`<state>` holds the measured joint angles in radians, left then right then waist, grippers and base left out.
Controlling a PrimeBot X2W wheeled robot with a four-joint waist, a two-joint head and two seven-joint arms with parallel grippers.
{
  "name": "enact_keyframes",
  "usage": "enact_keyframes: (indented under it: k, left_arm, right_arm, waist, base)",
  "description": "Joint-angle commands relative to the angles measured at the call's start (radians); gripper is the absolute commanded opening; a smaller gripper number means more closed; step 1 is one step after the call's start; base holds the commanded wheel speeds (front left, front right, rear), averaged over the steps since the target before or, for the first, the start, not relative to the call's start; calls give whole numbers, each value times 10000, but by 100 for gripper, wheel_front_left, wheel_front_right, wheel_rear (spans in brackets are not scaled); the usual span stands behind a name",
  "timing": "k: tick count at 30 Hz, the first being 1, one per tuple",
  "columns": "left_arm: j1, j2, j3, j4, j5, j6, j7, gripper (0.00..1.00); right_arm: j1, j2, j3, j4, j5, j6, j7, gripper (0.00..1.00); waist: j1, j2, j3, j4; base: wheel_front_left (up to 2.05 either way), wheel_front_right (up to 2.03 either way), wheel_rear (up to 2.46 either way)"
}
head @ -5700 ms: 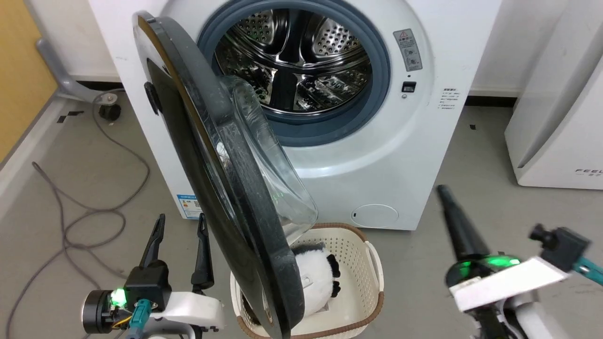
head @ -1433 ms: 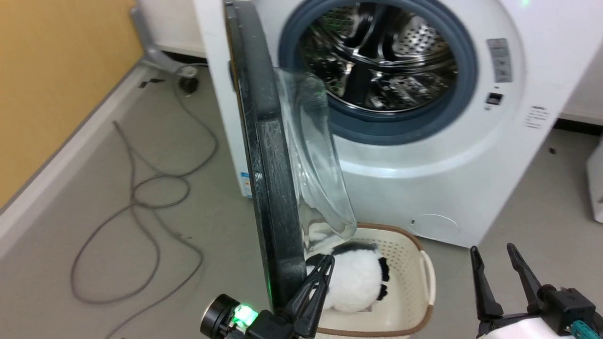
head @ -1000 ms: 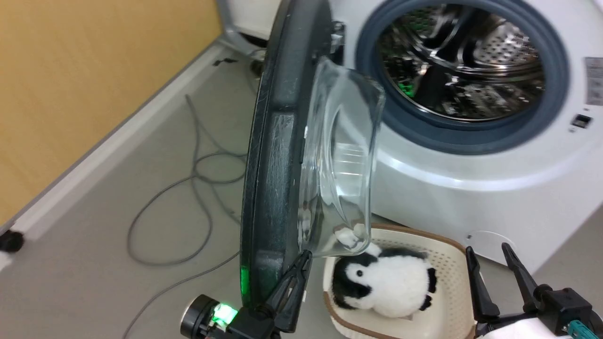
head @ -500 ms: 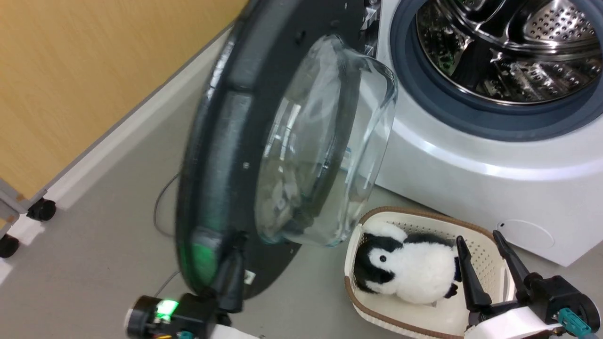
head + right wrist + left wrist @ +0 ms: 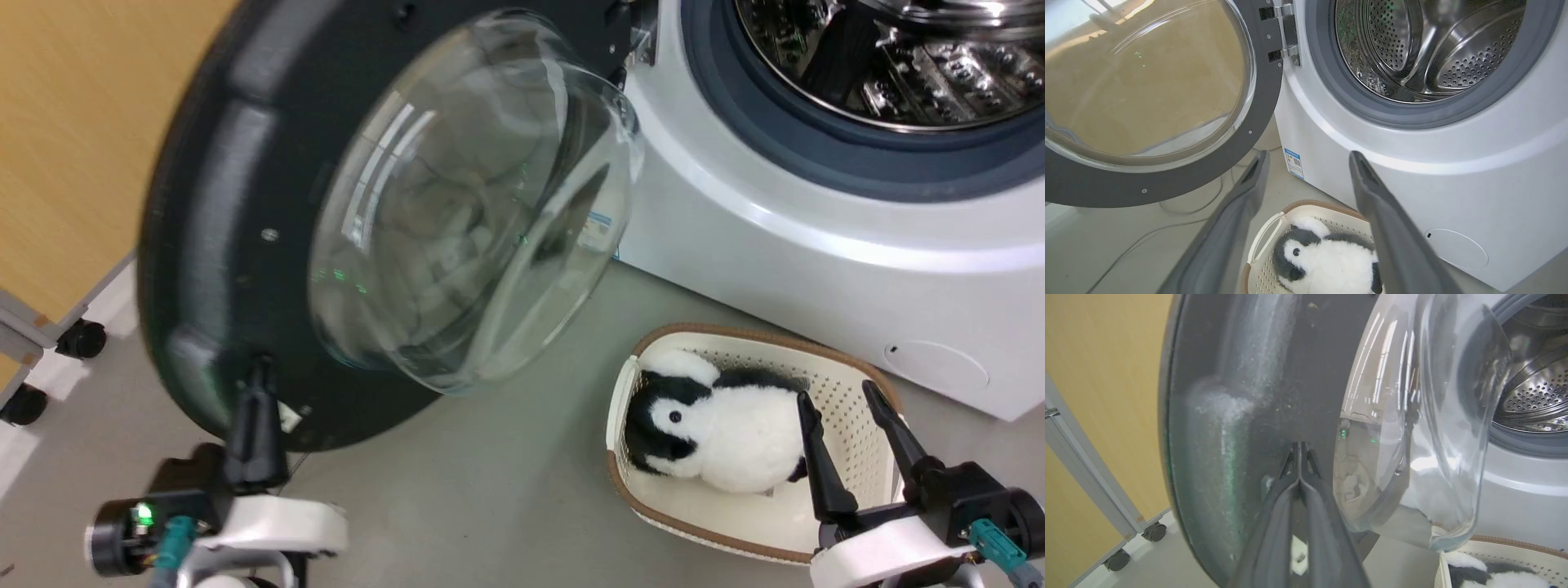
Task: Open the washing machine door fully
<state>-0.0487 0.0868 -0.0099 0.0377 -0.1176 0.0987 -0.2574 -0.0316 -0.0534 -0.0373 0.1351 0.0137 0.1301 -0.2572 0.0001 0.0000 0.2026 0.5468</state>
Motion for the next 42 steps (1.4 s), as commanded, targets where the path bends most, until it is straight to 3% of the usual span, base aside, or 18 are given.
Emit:
enact_keyframes:
  k: [1, 12, 24, 42]
  left_arm:
    - [-204, 20, 174, 60, -38, 90, -44, 0]
    - [-1520, -116, 2243, 1420, -362, -275, -44, 0]
    - [-3255, 280, 4144, 3176, -125, -691, -44, 0]
    - [-4983, 1011, 5697, 5254, 102, -944, -44, 0]
  right_arm:
    - [-166, 32, -9, -41, -84, 6, -45, 100]
    - [-623, 32, 30, -70, -493, 6, -45, 100]
    - [-1217, -55, 130, -28, -755, 6, -46, 100]
    - [-1482, -233, 42, -24, -752, 6, -46, 100]
  waist:
    - [-1, 0, 92, -61]
    - [-1, 0, 791, -398]
    - [-1, 0, 1622, -944]
    - [-1, 0, 2270, -1480]
  base:
    - [0, 0, 0]
    - [0, 0, 0]
    - [0, 0, 0]
    - [0, 0, 0]
